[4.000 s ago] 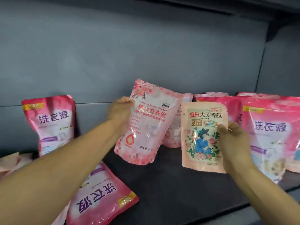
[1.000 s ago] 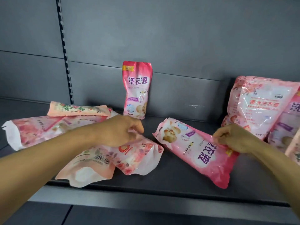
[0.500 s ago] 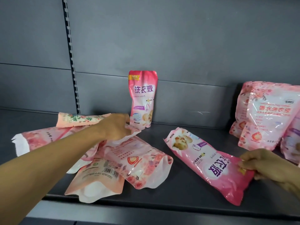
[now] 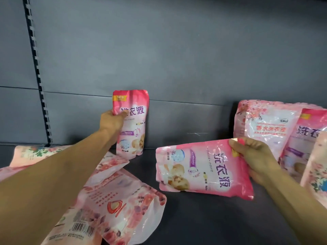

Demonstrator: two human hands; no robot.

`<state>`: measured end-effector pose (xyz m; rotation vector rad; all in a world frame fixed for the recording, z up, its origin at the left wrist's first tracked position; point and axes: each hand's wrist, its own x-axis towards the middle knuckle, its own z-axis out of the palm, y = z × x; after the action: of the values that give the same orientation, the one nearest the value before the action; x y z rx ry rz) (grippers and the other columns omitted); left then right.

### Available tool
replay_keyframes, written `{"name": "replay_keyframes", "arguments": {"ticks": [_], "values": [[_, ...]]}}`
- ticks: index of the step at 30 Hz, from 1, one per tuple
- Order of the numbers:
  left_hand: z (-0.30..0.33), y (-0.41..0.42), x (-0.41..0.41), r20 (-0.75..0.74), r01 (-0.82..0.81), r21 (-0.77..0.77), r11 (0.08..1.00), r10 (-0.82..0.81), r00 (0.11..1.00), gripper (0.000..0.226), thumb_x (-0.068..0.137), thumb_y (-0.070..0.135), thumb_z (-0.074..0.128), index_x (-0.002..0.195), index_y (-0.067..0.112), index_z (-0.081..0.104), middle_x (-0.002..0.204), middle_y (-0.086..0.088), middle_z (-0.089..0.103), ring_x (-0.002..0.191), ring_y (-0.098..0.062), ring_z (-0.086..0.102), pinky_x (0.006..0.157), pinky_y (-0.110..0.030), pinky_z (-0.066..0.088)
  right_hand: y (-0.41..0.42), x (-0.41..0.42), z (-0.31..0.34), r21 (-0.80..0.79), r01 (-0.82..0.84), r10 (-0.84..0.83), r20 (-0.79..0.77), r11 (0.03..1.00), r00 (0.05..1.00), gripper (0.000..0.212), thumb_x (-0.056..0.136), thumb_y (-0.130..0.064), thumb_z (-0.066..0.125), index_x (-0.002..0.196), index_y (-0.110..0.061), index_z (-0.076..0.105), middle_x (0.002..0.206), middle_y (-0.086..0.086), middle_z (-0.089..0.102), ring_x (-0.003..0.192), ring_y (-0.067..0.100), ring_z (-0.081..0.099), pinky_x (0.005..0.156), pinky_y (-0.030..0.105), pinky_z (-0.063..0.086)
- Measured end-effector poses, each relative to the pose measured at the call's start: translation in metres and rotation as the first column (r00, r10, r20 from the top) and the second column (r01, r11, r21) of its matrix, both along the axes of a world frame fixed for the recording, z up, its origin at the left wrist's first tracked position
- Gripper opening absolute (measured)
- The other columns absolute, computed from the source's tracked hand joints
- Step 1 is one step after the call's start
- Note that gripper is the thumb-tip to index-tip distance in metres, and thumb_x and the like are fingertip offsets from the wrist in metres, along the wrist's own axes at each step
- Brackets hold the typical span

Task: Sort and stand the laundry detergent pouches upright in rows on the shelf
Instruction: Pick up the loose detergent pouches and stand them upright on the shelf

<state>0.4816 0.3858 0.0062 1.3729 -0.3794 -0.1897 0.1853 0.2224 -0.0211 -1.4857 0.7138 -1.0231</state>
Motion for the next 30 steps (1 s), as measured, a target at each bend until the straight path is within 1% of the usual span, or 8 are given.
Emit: {"name": "replay_keyframes", "arguments": {"ticks": [3,5,8,11,16,21,25,30], "values": [[-0.001,-0.006,-0.005,0.007,-0.008,-0.049,0.999,0.009,1.0,0.017,0.092,0.016,0.06,0.076,0.019,0.057,0.073,0.0,0.064,0.063,-0.017,0.062,0.047,-0.026,0.053,0.004,-0.006,-0.009,0.196,-0.166,0.155,0.067,0.967,0.986,0.012,0.077,-0.009,0.07,0.066,-0.007,0.065,0.063,0.011,0.063,0.056,0.021,0.063,0.052,0.029,0.058],[-0.004,-0.009,-0.009,0.007,-0.005,-0.084,0.996,0.006,1.0,0.019,0.093,0.015,0.059,0.074,0.02,0.057,0.073,-0.001,0.063,0.063,-0.019,0.061,0.056,-0.029,0.054,0.004,-0.016,-0.016,0.282,-0.28,0.275,0.056,0.918,0.96,0.033,0.062,-0.01,0.08,0.09,0.001,0.066,0.085,0.019,0.071,0.072,0.026,0.071,0.065,0.037,0.06],[-0.006,-0.016,-0.017,-0.019,-0.005,-0.114,0.993,0.003,1.0,0.019,0.092,0.017,0.059,0.074,0.02,0.056,0.075,-0.002,0.062,0.072,-0.023,0.062,0.069,-0.037,0.055,0.011,-0.025,-0.026,0.292,-0.282,0.326,-0.115,0.914,0.938,0.027,0.079,0.009,0.061,0.105,0.006,0.062,0.098,0.02,0.072,0.084,0.028,0.071,0.066,0.034,0.06],[-0.005,-0.027,-0.028,-0.039,0.048,-0.147,0.988,-0.054,0.998,0.018,0.092,0.017,0.06,0.074,0.019,0.056,0.075,-0.002,0.063,0.068,-0.022,0.064,0.055,-0.033,0.057,0.013,-0.025,-0.027,0.245,-0.171,0.206,-0.126,0.954,0.97,0.018,0.088,0.003,0.055,0.104,0.004,0.063,0.092,0.018,0.073,0.079,0.028,0.072,0.063,0.036,0.06],[-0.002,-0.055,-0.051,-0.071,0.142,-0.17,0.975,-0.156,0.985,0.015,0.091,0.017,0.061,0.076,0.017,0.058,0.072,-0.002,0.066,0.053,-0.013,0.064,0.047,-0.027,0.052,-0.003,-0.02,0.017,-0.103,0.021,-0.043,-0.215,0.994,0.976,0.013,0.089,-0.009,0.061,0.09,0.002,0.069,0.074,0.017,0.072,0.061,0.026,0.067,0.061,0.037,0.059],[-0.004,-0.089,-0.067,-0.118,0.189,-0.186,0.964,-0.213,0.97,0.011,0.091,0.017,0.062,0.08,0.017,0.06,0.076,-0.004,0.067,0.061,-0.017,0.065,0.046,-0.026,0.053,-0.02,-0.009,0.08,-0.573,0.008,-0.272,-0.377,0.819,0.885,0.044,0.086,-0.023,0.065,0.046,-0.016,0.049,0.046,0.003,0.042,0.04,0.011,0.034,0.043,0.021,0.031],[-0.005,-0.112,-0.078,-0.134,0.218,-0.229,0.949,-0.252,0.958,0.011,0.091,0.015,0.061,0.08,0.016,0.06,0.076,-0.004,0.068,0.056,-0.015,0.066,0.044,-0.026,0.053,-0.042,0.018,0.106,-0.778,-0.119,-0.473,-0.488,0.618,0.734,0.043,0.087,-0.023,0.06,0.048,-0.019,0.044,0.047,0.0,0.039,0.046,0.017,0.038,0.051,0.025,0.032],[-0.004,-0.13,-0.087,-0.138,0.167,-0.235,0.958,-0.203,0.969,0.017,0.092,0.015,0.06,0.075,0.018,0.059,0.07,-0.003,0.067,0.06,-0.019,0.063,0.054,-0.03,0.053,-0.063,0.046,0.108,-0.835,-0.24,-0.616,-0.533,0.496,0.58,0.019,0.09,-0.025,0.056,0.073,-0.018,0.059,0.076,0.005,0.057,0.074,0.029,0.058,0.061,0.028,0.04]]}}
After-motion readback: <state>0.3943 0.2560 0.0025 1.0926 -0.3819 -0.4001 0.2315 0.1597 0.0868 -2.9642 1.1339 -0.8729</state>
